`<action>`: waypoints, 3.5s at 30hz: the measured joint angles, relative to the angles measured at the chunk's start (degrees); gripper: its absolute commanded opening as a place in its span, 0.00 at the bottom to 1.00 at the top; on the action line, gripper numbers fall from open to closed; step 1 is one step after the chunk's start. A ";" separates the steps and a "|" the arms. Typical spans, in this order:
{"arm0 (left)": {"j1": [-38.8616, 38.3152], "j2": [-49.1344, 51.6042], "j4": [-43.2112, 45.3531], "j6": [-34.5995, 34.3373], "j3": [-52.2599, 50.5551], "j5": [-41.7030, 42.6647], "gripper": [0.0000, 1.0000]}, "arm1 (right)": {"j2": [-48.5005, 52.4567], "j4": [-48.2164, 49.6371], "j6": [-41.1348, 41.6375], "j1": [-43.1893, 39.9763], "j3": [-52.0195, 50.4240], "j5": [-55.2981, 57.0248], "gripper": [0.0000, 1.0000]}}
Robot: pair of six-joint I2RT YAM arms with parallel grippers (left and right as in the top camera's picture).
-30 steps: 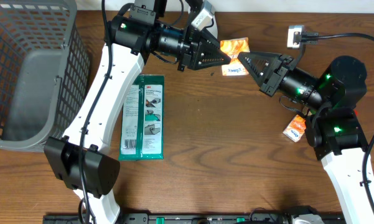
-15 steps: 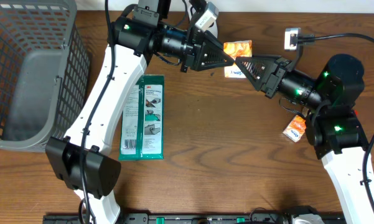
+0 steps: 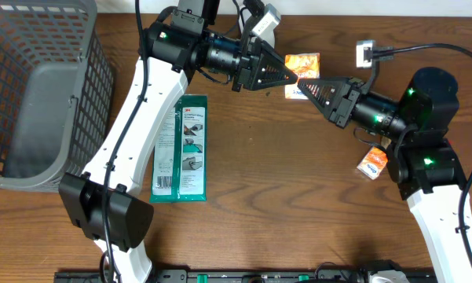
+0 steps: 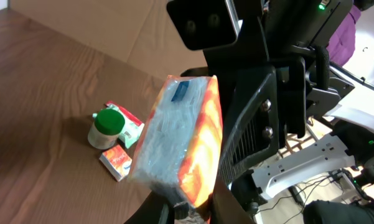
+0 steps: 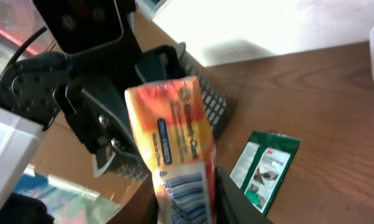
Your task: Scan the item barcode
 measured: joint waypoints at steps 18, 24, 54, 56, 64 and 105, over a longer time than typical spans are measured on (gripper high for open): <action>-0.68 0.00 4.90 -5.75 -0.48 -1.62 0.14 | -0.11 -4.28 -4.26 0.00 0.83 1.86 0.01; -0.33 0.00 4.90 -5.95 -0.94 -1.77 0.17 | -0.52 -5.18 -5.16 1.97 0.94 6.34 0.01; 0.07 -0.13 6.86 -8.00 -0.90 -0.13 0.08 | 0.24 -3.13 -6.99 5.09 -0.11 13.81 0.88; 0.15 -0.13 6.91 -9.01 -0.90 -0.46 0.08 | 0.13 -2.82 -6.97 5.07 -0.11 13.99 0.89; 2.95 -0.13 7.04 -17.00 -0.90 -6.71 0.07 | -2.91 -7.91 -7.06 2.40 0.02 14.23 0.92; 0.17 6.25 -6.38 -8.17 24.30 -81.55 0.07 | 27.78 -38.56 -18.25 21.24 1.09 32.41 0.99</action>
